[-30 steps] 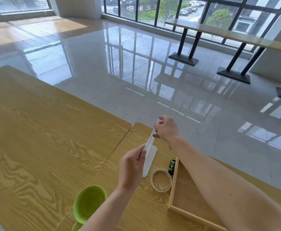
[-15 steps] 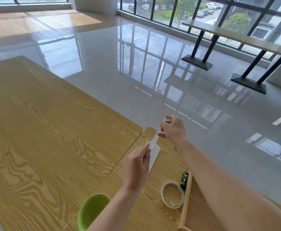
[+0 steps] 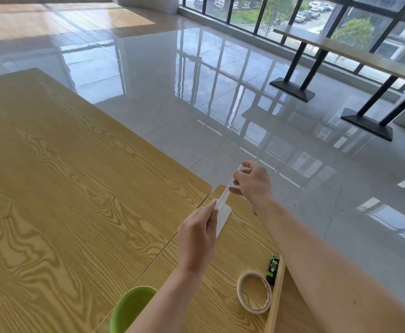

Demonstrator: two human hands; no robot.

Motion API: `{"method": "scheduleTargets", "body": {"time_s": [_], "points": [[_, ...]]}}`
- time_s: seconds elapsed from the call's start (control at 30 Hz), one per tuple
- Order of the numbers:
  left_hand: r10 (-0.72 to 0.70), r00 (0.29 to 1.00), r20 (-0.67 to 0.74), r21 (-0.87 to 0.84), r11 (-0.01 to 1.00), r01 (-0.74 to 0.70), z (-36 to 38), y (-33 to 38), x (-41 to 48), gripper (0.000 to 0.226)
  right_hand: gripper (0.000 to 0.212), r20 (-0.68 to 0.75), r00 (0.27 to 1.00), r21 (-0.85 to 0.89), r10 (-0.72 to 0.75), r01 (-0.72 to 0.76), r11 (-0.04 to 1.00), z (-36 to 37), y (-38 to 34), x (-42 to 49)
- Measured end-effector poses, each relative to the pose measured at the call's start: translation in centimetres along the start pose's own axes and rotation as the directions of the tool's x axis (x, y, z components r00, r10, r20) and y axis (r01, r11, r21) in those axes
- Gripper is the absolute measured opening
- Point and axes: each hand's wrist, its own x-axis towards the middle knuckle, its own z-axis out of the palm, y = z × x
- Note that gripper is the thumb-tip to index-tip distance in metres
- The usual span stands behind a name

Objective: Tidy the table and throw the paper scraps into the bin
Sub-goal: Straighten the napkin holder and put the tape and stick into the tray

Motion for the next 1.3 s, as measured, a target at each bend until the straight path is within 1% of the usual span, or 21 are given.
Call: {"method": "scheduleTargets", "body": {"time_s": [0.37, 0.5, 0.6, 0.67, 0.73, 0.8, 0.87, 0.9, 0.93, 1.0, 1.03, 1.1, 1.2, 1.3], "points": [[-0.027, 1.0, 0.012, -0.015, 1.0, 0.027, -0.2, -0.1, 0.5, 0.028, 0.046, 0.004, 1.0, 0.03, 0.017, -0.017, 0.999, 0.3, -0.3, 0.4], [-0.04, 0.998, 0.038, -0.018, 0.999, 0.041, -0.4, -0.2, 0.4, 0.031, 0.046, 0.042, 0.999, 0.041, 0.022, -0.023, 0.999, -0.2, -0.4, 0.3], [-0.117, 0.99, 0.078, -0.082, 0.989, 0.123, -1.1, -0.2, -0.2, 0.039, 0.051, 0.066, 0.997, 0.091, 0.049, -0.055, 0.994, -1.0, -0.1, -0.3], [-0.192, 0.979, 0.067, -0.142, 0.969, 0.2, -1.7, -0.2, -0.9, 0.039, 0.051, 0.045, 0.997, 0.104, 0.063, -0.067, 0.992, -2.2, 0.6, -1.1], [-0.246, 0.969, 0.029, -0.181, 0.952, 0.247, -2.0, -0.3, -2.2, 0.036, 0.047, 0.025, 0.999, 0.032, 0.046, -0.047, 0.998, -3.9, 2.0, -2.2], [-0.239, 0.971, 0.02, -0.142, 0.96, 0.24, -1.9, -0.4, -4.0, 0.036, 0.043, 0.03, 0.999, -0.085, 0.034, -0.031, 0.996, -5.9, 4.0, -3.7], [-0.202, 0.977, 0.063, -0.051, 0.977, 0.205, -1.4, -0.5, -6.1, 0.034, 0.038, 0.054, 0.998, -0.22, 0.035, -0.023, 0.975, -7.8, 6.4, -5.2], [-0.192, 0.975, 0.114, -0.006, 0.981, 0.194, -0.9, -0.7, -7.1, 0.034, 0.036, 0.067, 0.997, -0.281, 0.045, -0.025, 0.959, -8.7, 7.6, -5.9], [-0.194, 0.962, 0.191, 0.039, 0.981, 0.19, -0.4, -0.8, -8.0, 0.036, 0.035, 0.081, 0.995, -0.338, 0.059, -0.029, 0.941, -9.5, 8.7, -6.5], [-0.198, 0.902, 0.384, 0.125, 0.979, 0.162, 0.9, -0.9, -9.4, 0.048, 0.033, 0.108, 0.991, -0.46, 0.073, -0.015, 0.888, -10.8, 10.7, -7.6], [-0.179, 0.859, 0.479, 0.163, 0.98, 0.114, 1.6, -1.0, -10.0, 0.056, 0.033, 0.127, 0.99, -0.527, 0.069, 0.008, 0.85, -11.2, 11.5, -8.0], [-0.124, 0.767, 0.629, 0.224, 0.974, -0.026, 3.3, -1.2, -10.8, 0.071, 0.034, 0.18, 0.982, -0.649, 0.051, 0.08, 0.756, -11.6, 13.0, -8.7], [-0.095, 0.653, 0.751, 0.281, 0.941, -0.187, 5.7, -1.2, -11.0, 0.09, 0.035, 0.307, 0.951, -0.774, 0.013, 0.242, 0.585, -11.4, 14.8, -9.0], [-0.105, 0.548, 0.83, 0.328, 0.886, -0.327, 7.8, -1.4, -11.0, 0.109, 0.022, 0.425, 0.905, -0.828, 0.007, 0.386, 0.407, -10.9, 16.0, -8.6]]}}
